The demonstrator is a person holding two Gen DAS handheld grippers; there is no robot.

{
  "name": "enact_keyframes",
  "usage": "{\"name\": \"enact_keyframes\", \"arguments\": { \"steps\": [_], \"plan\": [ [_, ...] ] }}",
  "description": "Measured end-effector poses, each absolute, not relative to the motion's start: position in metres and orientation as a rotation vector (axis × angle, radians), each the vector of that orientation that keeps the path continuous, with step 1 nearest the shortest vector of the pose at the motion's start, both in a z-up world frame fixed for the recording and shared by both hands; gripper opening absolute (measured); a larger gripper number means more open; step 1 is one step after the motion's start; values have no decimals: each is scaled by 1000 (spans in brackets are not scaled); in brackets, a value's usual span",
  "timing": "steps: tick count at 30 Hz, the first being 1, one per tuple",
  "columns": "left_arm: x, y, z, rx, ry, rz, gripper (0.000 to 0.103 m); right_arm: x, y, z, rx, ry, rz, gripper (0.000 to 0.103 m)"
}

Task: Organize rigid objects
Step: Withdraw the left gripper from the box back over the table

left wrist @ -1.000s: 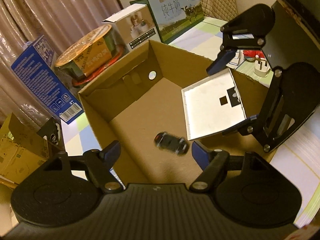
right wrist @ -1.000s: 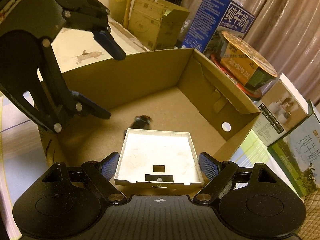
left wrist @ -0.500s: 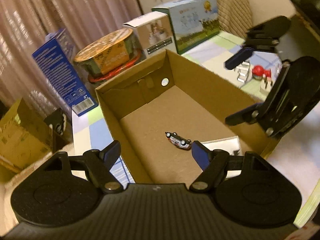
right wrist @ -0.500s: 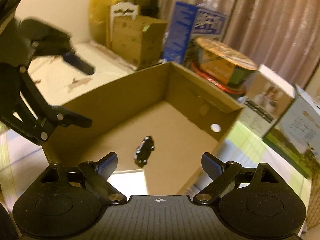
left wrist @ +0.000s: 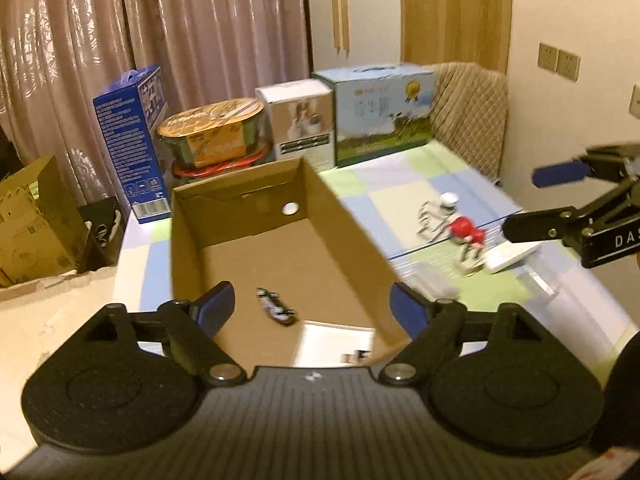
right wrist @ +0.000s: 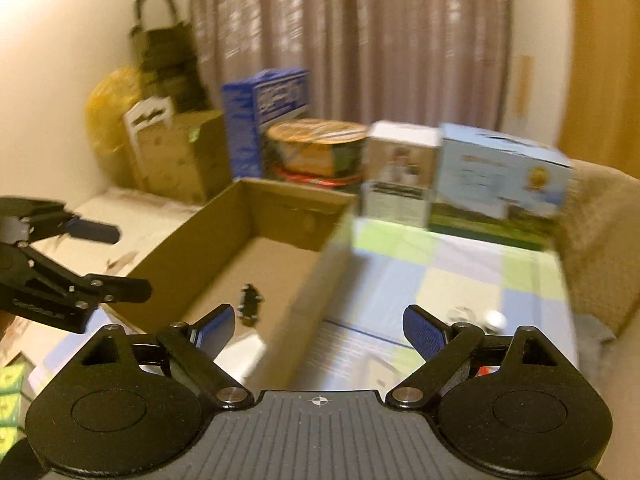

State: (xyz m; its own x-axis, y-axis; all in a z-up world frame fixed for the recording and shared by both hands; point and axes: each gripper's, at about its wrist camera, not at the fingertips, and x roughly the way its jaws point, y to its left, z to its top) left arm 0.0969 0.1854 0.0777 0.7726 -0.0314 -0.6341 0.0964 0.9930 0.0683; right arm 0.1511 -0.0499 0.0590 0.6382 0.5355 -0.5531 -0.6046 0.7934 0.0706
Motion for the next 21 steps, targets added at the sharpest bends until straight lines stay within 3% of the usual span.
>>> {"name": "enact_keyframes", "arguments": {
  "steps": [2, 5, 21],
  "plan": [
    [86, 170, 80, 84, 669, -70, 95, 138, -77, 61, -87, 588, 599, 88],
    [72, 146, 81, 73, 646, -73, 100, 120, -118, 61, -36, 591, 511, 88],
    [37, 48, 73, 63, 586, -58, 102, 44, -244, 38, 5, 609, 264, 88]
  ]
}}
